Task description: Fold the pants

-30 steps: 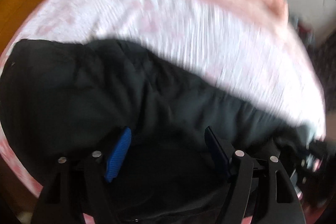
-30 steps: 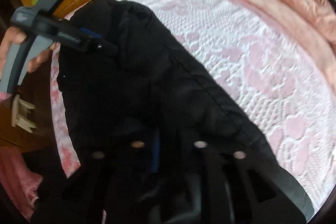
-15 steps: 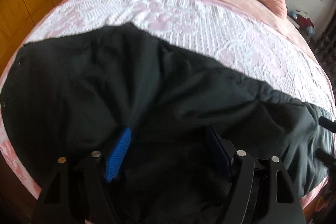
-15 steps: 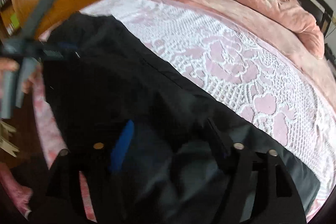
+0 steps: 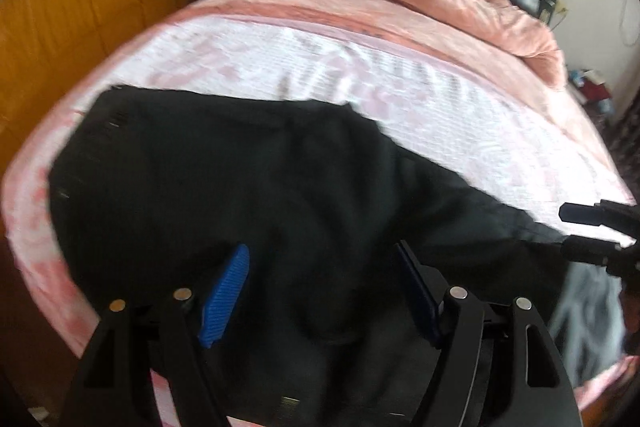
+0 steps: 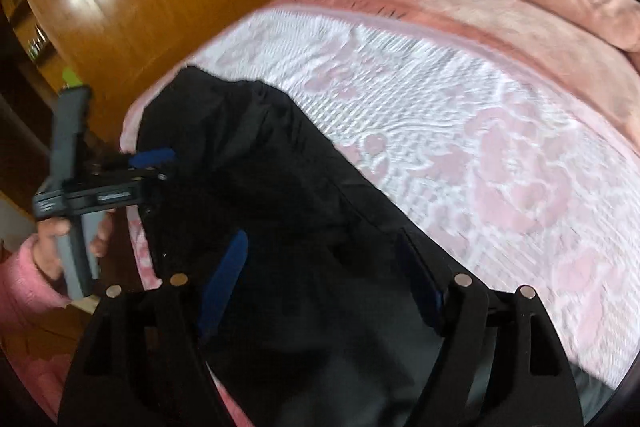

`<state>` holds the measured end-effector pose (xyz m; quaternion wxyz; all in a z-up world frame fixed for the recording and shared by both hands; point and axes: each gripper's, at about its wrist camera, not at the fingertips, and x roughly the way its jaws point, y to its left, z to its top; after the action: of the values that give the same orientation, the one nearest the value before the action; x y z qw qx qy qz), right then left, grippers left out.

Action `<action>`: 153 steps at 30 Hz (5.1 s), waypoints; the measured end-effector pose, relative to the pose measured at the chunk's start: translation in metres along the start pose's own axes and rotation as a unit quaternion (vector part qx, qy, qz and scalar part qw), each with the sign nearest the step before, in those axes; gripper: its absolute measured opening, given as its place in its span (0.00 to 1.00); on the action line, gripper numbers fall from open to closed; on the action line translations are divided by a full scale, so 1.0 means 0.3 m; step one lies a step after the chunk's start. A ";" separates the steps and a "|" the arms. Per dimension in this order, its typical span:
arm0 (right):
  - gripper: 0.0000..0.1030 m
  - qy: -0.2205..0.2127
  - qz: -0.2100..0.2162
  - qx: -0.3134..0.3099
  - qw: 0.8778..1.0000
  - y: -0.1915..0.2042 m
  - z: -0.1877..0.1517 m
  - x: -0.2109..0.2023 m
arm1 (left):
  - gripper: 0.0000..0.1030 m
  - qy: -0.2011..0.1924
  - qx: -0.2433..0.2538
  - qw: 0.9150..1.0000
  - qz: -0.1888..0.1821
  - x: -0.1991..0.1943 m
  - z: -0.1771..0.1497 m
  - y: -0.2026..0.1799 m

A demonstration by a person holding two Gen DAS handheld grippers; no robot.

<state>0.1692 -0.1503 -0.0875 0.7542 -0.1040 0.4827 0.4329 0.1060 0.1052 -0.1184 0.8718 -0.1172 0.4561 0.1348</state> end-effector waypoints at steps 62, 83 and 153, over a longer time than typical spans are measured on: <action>0.50 -0.093 -0.138 0.263 0.950 -0.189 -0.475 -0.246 | 0.91 0.039 0.107 0.992 -0.047 0.169 -0.063 -0.541; 0.54 -0.194 -0.081 0.512 0.833 -0.331 -1.276 -0.779 | 0.90 0.061 0.134 0.984 -0.096 -0.064 -0.273 -0.608; 0.12 -0.185 -0.087 0.591 0.780 -0.545 -1.305 -0.700 | 0.95 0.087 0.179 0.974 -0.103 -0.009 -0.376 -0.927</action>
<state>0.0093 -0.5901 -0.1591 0.7772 0.4028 0.4834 0.0059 0.1136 -0.1925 -0.1563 0.8448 -0.0167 0.5324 -0.0506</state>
